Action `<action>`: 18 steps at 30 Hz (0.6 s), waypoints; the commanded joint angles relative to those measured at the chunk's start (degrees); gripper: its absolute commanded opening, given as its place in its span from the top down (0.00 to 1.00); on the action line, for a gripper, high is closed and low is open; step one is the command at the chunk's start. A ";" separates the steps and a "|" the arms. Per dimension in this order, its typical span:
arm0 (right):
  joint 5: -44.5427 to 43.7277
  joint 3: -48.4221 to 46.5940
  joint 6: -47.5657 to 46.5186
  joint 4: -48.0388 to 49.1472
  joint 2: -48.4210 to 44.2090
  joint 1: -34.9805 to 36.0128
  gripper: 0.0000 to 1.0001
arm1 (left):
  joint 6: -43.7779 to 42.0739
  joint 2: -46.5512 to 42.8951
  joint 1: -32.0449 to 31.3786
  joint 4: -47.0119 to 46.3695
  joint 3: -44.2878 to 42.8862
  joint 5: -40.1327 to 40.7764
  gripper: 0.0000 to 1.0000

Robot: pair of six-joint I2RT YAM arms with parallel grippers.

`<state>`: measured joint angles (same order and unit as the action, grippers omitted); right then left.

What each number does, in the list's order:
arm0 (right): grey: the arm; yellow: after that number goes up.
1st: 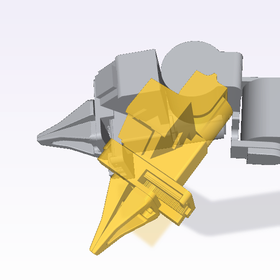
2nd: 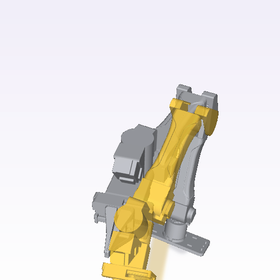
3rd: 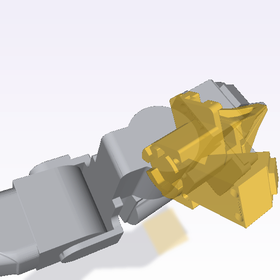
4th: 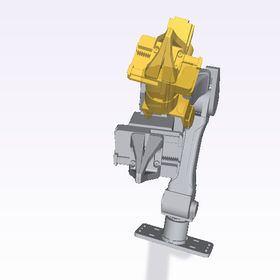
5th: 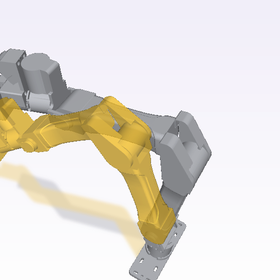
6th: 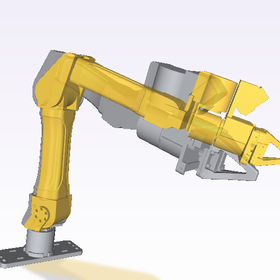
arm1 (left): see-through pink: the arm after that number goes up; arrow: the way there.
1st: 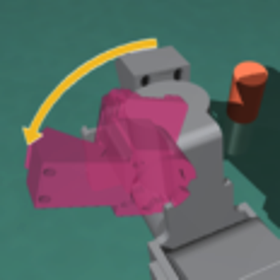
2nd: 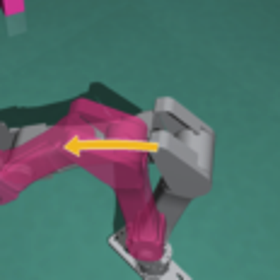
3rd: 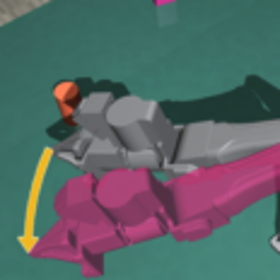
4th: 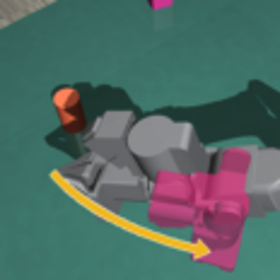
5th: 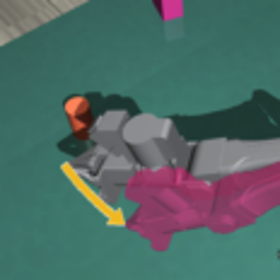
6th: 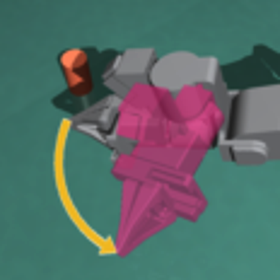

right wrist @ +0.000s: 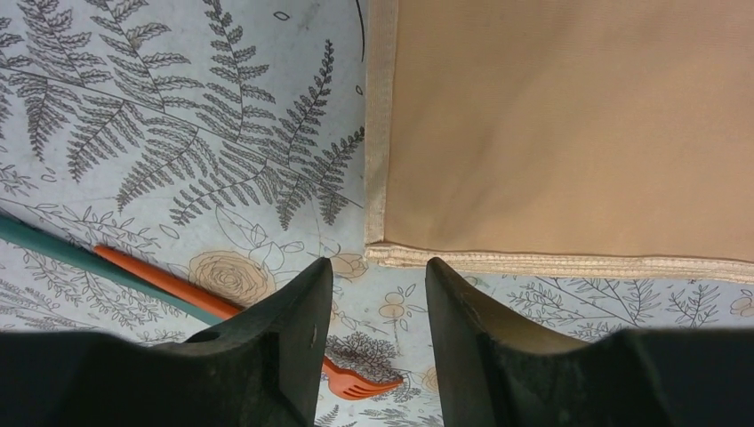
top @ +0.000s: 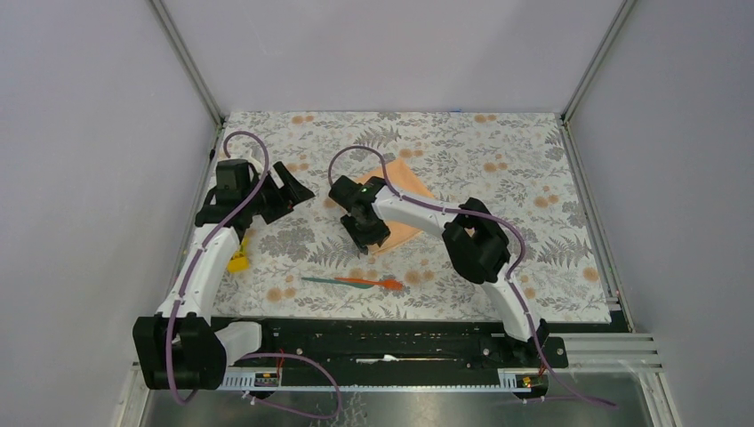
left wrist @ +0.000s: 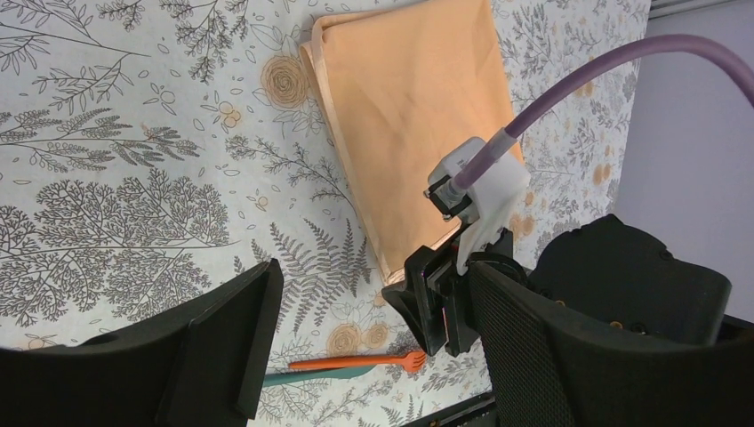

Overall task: Fold the napkin into a case and place the utensils inside
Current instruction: Pick up the lower triangle-folded napkin from the center of the board.

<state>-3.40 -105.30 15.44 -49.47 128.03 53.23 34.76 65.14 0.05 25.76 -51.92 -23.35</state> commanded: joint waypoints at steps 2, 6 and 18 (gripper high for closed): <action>-2.78 -4.26 -0.30 -3.62 2.44 0.86 0.52 | -0.25 -0.55 1.56 -3.32 0.57 -1.75 0.17; -3.87 -5.88 -0.74 -4.09 3.98 1.04 0.54 | -0.58 -0.46 1.94 -3.27 0.64 -2.20 0.17; -7.62 -9.78 -1.43 -7.73 4.31 1.94 0.56 | -0.78 -0.48 2.80 -3.43 0.59 -3.28 0.17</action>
<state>-7.92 -111.63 14.72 -54.39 133.67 54.26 34.72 65.19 2.35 25.15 -51.18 -25.19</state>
